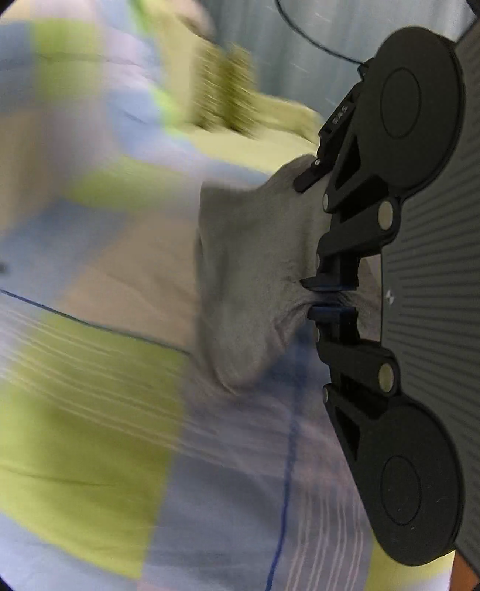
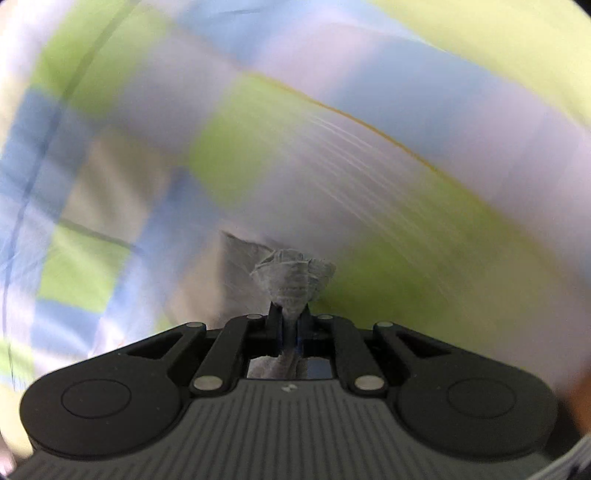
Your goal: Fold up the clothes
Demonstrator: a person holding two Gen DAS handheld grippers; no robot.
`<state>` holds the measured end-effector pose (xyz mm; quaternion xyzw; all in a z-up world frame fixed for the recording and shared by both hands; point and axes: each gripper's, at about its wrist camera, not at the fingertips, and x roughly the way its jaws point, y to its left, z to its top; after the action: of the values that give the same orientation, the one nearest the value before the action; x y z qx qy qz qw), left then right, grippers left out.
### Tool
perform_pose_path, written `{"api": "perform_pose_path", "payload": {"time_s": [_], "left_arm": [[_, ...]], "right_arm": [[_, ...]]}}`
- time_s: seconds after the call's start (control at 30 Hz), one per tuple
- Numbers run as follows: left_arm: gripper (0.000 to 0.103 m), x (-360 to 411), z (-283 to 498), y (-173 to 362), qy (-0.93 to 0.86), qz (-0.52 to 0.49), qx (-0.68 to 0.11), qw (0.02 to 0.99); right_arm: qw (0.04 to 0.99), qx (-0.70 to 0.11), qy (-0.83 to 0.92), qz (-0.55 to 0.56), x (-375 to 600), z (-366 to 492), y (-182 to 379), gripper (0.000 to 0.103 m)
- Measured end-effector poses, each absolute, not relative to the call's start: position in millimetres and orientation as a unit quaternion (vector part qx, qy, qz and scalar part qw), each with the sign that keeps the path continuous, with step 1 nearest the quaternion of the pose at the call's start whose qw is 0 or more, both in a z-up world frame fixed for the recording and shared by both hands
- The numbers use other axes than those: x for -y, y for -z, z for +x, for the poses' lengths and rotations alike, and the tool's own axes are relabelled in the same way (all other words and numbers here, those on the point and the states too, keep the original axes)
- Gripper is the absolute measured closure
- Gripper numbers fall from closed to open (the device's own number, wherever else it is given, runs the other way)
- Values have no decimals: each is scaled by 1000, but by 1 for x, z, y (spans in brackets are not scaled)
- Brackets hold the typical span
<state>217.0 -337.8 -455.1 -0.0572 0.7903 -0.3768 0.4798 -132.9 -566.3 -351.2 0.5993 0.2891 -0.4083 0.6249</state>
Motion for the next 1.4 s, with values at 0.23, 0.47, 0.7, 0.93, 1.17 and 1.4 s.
{"api": "perform_pose_path", "payload": {"time_s": [0.23, 0.47, 0.7, 0.93, 1.17, 1.4], "left_arm": [[58, 319, 191, 480, 401, 0, -794, 457], [58, 296, 198, 450, 433, 37, -705, 560], [58, 324, 225, 478, 444, -72, -678, 581], [72, 332, 226, 493, 466, -112, -654, 586], [90, 356, 208, 457, 515, 32, -544, 662], [66, 350, 195, 456, 504, 54, -517, 690]], "right_arm": [[669, -324, 392, 542, 525, -155, 365, 56], [830, -402, 240, 304, 585, -148, 326, 55], [857, -408, 94, 301, 640, -82, 354, 55], [844, -433, 63, 310, 650, -76, 384, 62], [851, -377, 56, 360, 667, -84, 380, 96], [825, -396, 137, 380, 673, -89, 392, 68]]}}
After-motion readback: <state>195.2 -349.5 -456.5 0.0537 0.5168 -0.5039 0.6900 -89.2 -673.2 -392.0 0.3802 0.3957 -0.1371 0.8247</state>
